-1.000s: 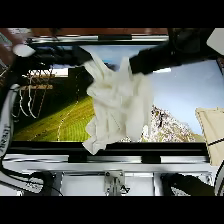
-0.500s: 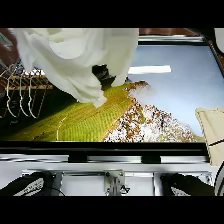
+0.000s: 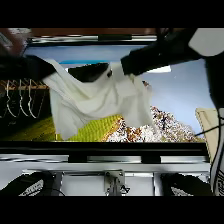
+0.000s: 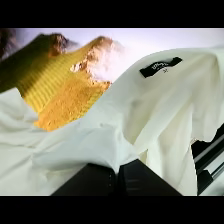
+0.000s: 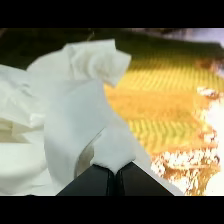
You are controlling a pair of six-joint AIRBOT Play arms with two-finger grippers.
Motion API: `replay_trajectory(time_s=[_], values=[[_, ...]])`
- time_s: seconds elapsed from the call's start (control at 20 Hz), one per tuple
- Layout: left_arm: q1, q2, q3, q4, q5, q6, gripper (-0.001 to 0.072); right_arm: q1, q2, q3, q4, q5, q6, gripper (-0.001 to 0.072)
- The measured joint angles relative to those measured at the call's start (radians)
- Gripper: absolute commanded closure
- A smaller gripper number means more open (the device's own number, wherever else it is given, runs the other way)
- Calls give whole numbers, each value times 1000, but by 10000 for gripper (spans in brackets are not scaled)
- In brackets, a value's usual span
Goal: Fold the shirts.
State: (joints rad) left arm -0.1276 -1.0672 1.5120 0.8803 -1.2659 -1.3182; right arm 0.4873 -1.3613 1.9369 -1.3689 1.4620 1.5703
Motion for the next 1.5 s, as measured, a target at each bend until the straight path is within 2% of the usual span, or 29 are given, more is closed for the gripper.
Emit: replay_trajectory(time_s=[0.2,0.25,0.3,0.35,0.4,0.6,0.9,1.2,1.4,1.45,1.5], values=[[-39,2,-253,26,90,-16,654,1,-35,-209,0,50,24,636],[-42,2,-319,41,106,-27,616,1,-40,-265,-2,50,31,625],[-46,2,-382,51,124,-34,416,1,-44,-319,-8,48,35,541],[-48,2,-433,50,136,-42,134,1,-45,-359,-15,44,41,348],[-50,2,-470,44,141,-48,24,0,-47,-385,-22,36,41,200],[-29,3,-464,31,129,-58,29,-15,-49,-350,-77,52,37,198],[6,-41,-287,187,103,-11,29,-39,-58,-190,-119,89,121,197],[-90,-218,-250,249,39,21,29,-43,-133,-161,-119,132,154,197],[-145,-312,-243,267,111,42,38,-43,-182,-158,-112,145,158,197],[-151,-337,-243,269,127,43,55,-43,-192,-157,-111,148,158,197],[-154,-360,-242,271,140,45,148,-43,-201,-157,-110,150,159,197]])
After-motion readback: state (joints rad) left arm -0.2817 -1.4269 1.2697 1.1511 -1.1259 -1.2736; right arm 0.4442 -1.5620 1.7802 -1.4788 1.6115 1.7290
